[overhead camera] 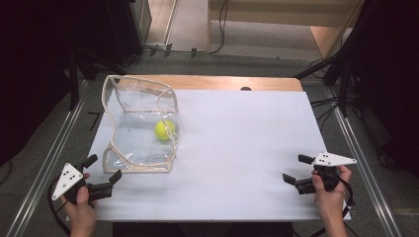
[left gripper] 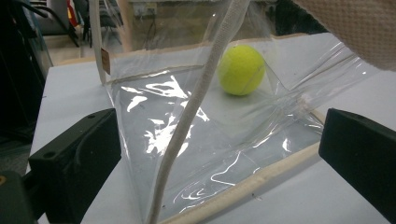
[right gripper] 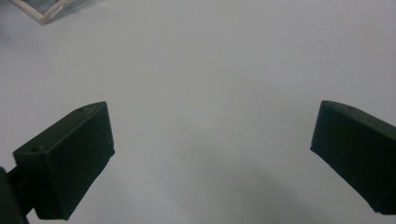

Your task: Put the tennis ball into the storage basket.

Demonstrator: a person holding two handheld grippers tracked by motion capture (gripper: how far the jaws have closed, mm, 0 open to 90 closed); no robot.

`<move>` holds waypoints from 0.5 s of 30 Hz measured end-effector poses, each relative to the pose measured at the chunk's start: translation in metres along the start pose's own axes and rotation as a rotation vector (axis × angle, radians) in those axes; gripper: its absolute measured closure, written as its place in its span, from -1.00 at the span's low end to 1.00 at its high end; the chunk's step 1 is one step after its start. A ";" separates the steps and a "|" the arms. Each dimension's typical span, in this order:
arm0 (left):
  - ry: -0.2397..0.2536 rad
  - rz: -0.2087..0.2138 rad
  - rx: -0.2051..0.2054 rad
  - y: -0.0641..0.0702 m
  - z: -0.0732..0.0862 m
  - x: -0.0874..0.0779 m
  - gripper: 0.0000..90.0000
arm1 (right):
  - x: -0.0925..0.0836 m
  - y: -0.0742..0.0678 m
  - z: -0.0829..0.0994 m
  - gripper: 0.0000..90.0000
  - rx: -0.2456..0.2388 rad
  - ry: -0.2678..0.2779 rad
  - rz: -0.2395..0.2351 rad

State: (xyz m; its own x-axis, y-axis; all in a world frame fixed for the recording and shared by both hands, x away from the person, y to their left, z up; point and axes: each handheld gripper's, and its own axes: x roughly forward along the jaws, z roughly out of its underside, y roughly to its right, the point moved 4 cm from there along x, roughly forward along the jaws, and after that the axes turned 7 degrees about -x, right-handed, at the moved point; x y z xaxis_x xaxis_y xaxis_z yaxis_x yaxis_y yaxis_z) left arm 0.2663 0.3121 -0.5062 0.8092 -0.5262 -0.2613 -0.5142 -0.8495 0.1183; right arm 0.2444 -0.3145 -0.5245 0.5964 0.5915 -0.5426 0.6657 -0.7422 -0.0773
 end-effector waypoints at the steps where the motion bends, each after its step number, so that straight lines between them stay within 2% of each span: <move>1: -0.001 0.001 0.000 0.000 0.000 0.000 -1.00 | -0.003 0.002 0.003 -1.00 0.002 0.013 0.013; 10: -0.002 0.007 -0.001 0.000 0.000 0.000 -1.00 | -0.017 0.008 0.014 -1.00 0.024 0.071 0.059; 11: 0.001 0.007 -0.005 -0.001 0.000 0.000 -1.00 | -0.020 0.010 0.017 -1.00 0.023 0.086 0.079; 14: 0.003 0.007 -0.007 -0.001 0.000 -0.001 -1.00 | -0.024 0.012 0.020 -1.00 0.023 0.109 0.095; 15: 0.005 0.007 -0.010 -0.001 -0.001 -0.001 -1.00 | -0.027 0.014 0.022 -1.00 0.012 0.134 0.124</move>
State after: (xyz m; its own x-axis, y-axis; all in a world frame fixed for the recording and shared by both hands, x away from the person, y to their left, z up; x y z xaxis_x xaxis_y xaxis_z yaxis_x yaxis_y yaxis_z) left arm 0.2661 0.3131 -0.5056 0.8071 -0.5324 -0.2554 -0.5169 -0.8461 0.1301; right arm 0.2272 -0.3476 -0.5296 0.7285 0.5310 -0.4327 0.5782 -0.8154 -0.0272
